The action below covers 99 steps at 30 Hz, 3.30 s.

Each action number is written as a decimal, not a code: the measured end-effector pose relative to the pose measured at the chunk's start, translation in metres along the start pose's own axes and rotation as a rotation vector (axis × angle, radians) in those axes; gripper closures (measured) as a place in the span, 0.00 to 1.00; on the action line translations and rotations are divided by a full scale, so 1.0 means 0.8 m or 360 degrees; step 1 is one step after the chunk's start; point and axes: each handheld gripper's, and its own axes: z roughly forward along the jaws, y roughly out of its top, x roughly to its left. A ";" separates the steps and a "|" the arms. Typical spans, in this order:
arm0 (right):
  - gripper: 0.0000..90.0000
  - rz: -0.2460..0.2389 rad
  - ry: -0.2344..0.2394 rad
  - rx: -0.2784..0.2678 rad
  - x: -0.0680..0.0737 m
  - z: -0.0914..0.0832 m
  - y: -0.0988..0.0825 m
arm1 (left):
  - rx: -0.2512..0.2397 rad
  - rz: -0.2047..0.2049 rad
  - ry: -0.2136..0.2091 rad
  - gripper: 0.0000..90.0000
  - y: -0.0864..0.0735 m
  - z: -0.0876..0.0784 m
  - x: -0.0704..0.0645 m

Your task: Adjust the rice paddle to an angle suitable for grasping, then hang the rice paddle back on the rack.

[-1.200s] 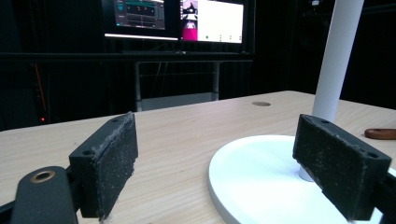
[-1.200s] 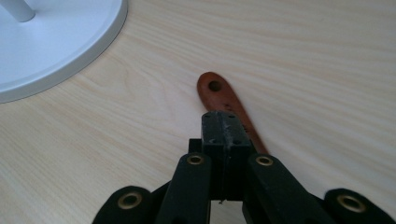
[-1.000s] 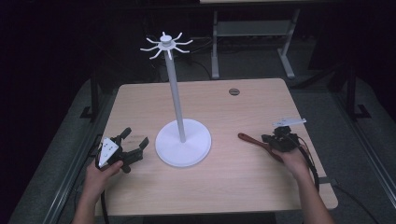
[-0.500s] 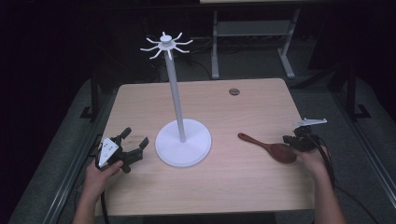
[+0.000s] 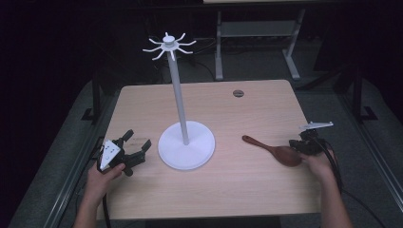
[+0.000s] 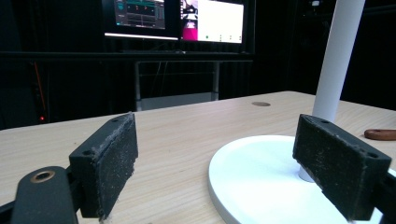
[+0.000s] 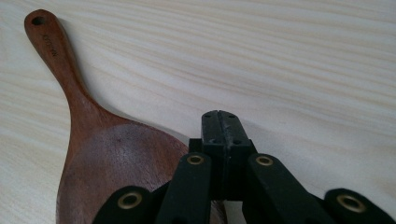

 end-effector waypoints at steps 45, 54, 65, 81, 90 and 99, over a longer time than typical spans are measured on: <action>0.96 -0.0140 0.0235 0.0093 0.036 -0.027 -0.008 | -0.0006 0.0001 -0.0001 0.15 0.000 0.000 -0.001; 0.77 -0.0166 0.0270 0.0108 0.048 -0.034 0.014 | -0.0005 0.0004 -0.0001 0.15 0.000 0.000 -0.002; 0.70 -0.0284 0.0340 0.0269 0.079 -0.017 0.044 | 0.0002 0.0005 0.0006 0.15 0.000 0.000 -0.002; 0.68 -0.0469 0.0337 0.0594 0.117 0.024 0.097 | -0.0020 -0.0014 0.0005 0.15 0.000 0.000 -0.002; 0.70 -0.0497 0.0323 0.0764 0.125 0.045 0.104 | -0.0022 -0.0014 0.0004 0.15 0.000 0.000 -0.002; 0.76 -0.0511 0.0265 0.0879 0.128 0.060 0.103 | -0.0022 -0.0017 0.0005 0.15 0.000 0.000 -0.002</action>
